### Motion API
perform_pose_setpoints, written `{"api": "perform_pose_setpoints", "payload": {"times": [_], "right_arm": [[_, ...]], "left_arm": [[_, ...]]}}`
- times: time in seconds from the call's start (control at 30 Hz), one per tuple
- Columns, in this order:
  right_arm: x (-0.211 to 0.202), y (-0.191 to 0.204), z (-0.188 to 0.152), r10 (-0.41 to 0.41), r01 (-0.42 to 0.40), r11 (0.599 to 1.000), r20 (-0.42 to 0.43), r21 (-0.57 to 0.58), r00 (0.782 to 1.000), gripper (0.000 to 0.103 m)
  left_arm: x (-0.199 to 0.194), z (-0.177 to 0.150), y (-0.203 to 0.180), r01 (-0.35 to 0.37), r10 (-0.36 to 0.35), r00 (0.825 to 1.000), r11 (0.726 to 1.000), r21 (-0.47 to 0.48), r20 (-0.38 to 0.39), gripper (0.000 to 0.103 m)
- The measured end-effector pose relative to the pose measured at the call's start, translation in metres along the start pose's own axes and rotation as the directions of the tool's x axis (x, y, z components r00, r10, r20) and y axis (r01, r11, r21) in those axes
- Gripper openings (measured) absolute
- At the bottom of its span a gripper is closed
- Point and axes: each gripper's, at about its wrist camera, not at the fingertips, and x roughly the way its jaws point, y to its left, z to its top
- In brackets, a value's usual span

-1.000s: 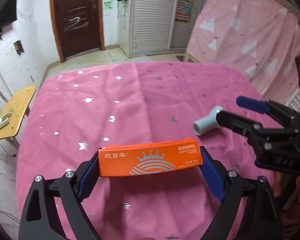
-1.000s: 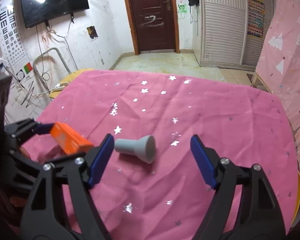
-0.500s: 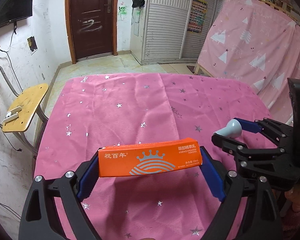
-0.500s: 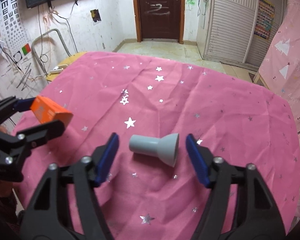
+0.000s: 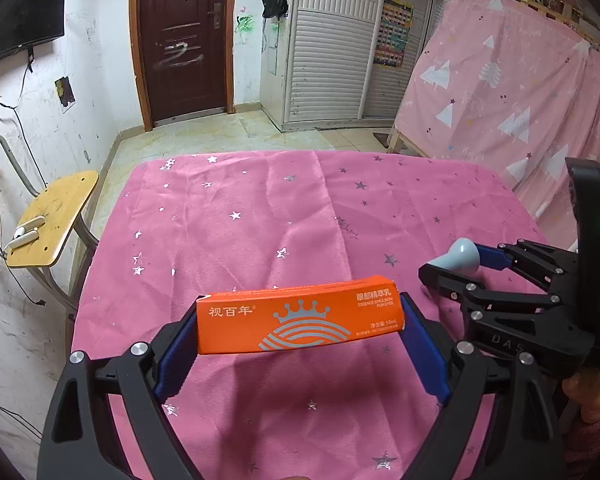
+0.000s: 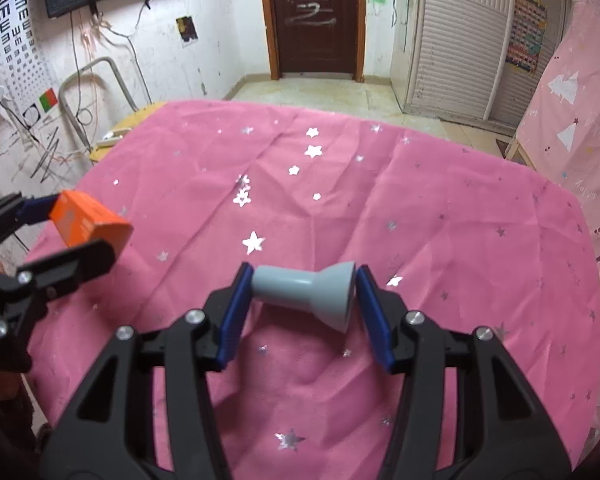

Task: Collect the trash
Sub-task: 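Grasp the flat orange box with the left tool while the right tool grasps the grey funnel, then carry the orange box and grey funnel over the yellow bin and open both tools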

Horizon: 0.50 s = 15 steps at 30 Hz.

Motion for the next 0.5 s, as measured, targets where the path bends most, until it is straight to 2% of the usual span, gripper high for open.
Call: {"api": "perform_pose_setpoints", "payload": {"times": [0.27, 0.5], "right_arm": [[-0.02, -0.015, 0.0, 0.024, -0.026, 0.999, 0.06, 0.027, 0.998, 0.051], [-0.037, -0.042, -0.005, 0.01, -0.019, 0.997, 0.108, 0.078, 0.994, 0.051]], "left_arm": [[-0.006, 0.005, -0.016, -0.011, 0.01, 1.0, 1.0, 0.018, 0.016, 0.083], [-0.011, 0.012, -0.04, -0.012, 0.01, 1.0, 0.998, 0.054, 0.028, 0.083]]}}
